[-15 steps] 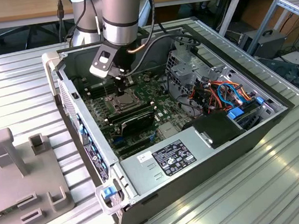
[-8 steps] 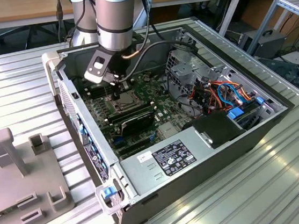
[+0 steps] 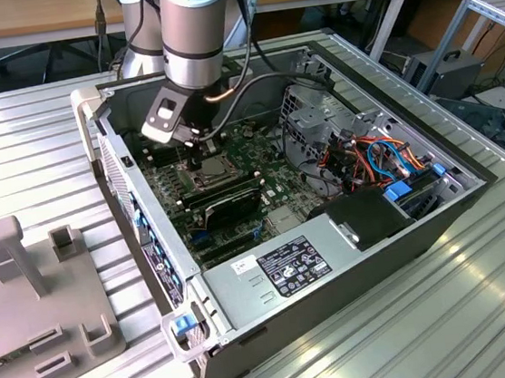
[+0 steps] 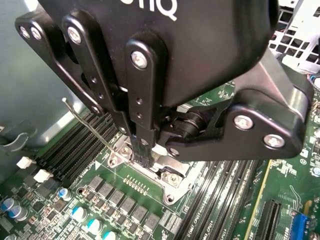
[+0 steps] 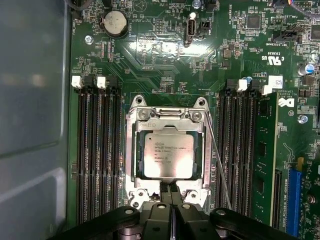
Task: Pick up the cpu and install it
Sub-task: 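Close the cpu cover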
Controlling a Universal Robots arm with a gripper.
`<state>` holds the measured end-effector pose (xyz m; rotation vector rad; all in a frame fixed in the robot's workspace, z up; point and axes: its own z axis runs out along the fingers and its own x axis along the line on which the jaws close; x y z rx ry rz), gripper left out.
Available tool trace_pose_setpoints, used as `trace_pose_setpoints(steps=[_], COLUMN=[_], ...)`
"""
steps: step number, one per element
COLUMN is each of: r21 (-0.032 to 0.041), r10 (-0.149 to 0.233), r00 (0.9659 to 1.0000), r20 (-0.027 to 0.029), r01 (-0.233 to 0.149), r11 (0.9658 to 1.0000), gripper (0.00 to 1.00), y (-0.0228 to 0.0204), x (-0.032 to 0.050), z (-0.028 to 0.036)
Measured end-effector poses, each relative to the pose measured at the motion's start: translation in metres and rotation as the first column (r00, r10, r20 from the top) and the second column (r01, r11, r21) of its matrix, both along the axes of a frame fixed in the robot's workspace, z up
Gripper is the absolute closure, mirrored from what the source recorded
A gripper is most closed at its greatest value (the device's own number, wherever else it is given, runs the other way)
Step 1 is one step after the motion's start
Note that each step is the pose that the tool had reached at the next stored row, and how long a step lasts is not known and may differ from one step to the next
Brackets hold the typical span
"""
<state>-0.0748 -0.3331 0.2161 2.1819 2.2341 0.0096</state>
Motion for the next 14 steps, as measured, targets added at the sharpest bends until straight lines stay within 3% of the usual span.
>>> trace_pose_setpoints(steps=[6,14], r21=[-0.0005,-0.0006], r10=[0.000,0.000], r00=[1.0000,1.0000], r20=[-0.0002,-0.0002], r01=[0.000,0.000], r11=[1.0000,1.0000], gripper=[0.89,0.89], y=[-0.0001,-0.0001], x=[-0.0020,-0.0023], z=[-0.0062,-0.0083])
